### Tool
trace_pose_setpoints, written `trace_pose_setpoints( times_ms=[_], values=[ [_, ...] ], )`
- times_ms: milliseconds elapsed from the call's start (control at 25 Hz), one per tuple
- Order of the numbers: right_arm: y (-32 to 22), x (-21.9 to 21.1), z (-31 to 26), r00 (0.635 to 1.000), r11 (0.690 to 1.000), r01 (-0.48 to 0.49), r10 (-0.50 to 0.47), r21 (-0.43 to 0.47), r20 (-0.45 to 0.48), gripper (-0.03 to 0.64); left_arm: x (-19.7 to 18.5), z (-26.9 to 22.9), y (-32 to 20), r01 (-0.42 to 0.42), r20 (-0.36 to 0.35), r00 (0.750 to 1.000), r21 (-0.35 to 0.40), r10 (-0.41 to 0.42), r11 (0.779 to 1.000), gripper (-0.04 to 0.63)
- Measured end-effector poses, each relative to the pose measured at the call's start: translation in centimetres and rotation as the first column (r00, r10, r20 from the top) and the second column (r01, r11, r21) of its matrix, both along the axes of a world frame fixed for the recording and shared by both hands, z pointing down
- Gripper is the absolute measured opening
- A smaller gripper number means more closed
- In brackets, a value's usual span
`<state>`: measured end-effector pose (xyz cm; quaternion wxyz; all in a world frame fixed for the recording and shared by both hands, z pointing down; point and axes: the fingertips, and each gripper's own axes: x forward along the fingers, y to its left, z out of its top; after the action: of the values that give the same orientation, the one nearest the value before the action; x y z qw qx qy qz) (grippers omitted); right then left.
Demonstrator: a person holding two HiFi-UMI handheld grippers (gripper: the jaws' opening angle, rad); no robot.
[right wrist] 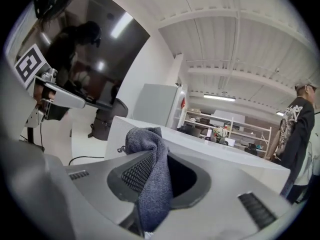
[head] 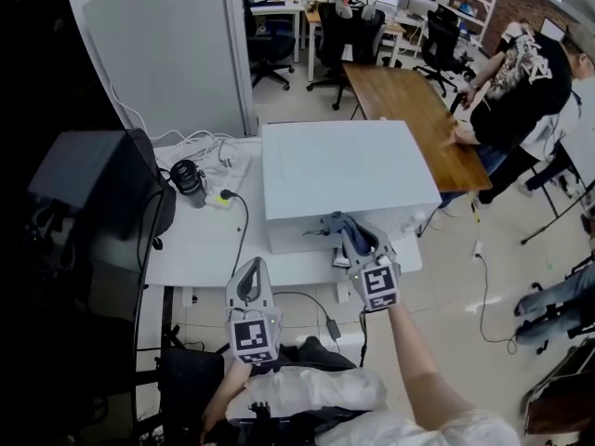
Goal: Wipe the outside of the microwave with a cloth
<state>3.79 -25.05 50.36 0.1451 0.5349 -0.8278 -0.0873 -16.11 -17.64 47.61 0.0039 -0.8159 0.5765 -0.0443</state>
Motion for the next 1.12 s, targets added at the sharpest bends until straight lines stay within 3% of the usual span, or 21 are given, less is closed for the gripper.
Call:
trace_pose_setpoints(
  times_ms=[160,360,560,640,760,880,960,1120],
  values=[
    [0.0,7.1,0.6,0.992,0.992,-0.128,0.128,-0.017,0.005,0.12,1.6,0.1,0.1,0.001,-0.006,1.0,-0.004,-0.001,1.0,-0.008],
    [0.2,16.1,1.2,0.955,0.954,-0.294,0.296,-0.048,0.025,0.118,3.9,0.0,0.0,-0.01,-0.01,1.0,0.001,0.01,1.0,-0.008],
    [0.5,22.5,1.2,0.908,0.914,-0.402,0.405,-0.052,0.103,0.118,5.7,-0.1,0.1,-0.015,-0.011,1.0,0.003,0.015,1.0,-0.008],
    [0.8,22.9,1.1,0.906,0.916,-0.4,0.402,-0.047,0.135,0.117,6.1,0.0,0.1,-0.011,-0.01,1.0,0.003,0.011,1.0,-0.008],
    [2.4,18.3,0.3,0.942,0.959,-0.283,0.283,-0.025,0.182,0.109,6.3,0.0,0.2,0.001,-0.01,1.0,0.002,-0.001,1.0,-0.008],
    [3.7,9.4,1.5,0.973,0.996,-0.078,0.086,-0.047,0.214,0.109,6.4,0.1,0.3,0.017,-0.007,1.0,-0.004,-0.017,1.0,-0.008],
    [3.8,2.6,2.8,0.978,0.995,0.067,-0.051,-0.075,0.202,0.109,6.2,0.1,0.5,0.027,-0.004,1.0,-0.005,-0.027,1.0,-0.008],
    [2.9,-8.2,6.2,0.956,0.952,0.272,-0.25,-0.14,0.153,0.109,5.6,0.1,1.0,0.044,0.013,0.999,-0.001,-0.044,0.999,-0.008]
  ],
)
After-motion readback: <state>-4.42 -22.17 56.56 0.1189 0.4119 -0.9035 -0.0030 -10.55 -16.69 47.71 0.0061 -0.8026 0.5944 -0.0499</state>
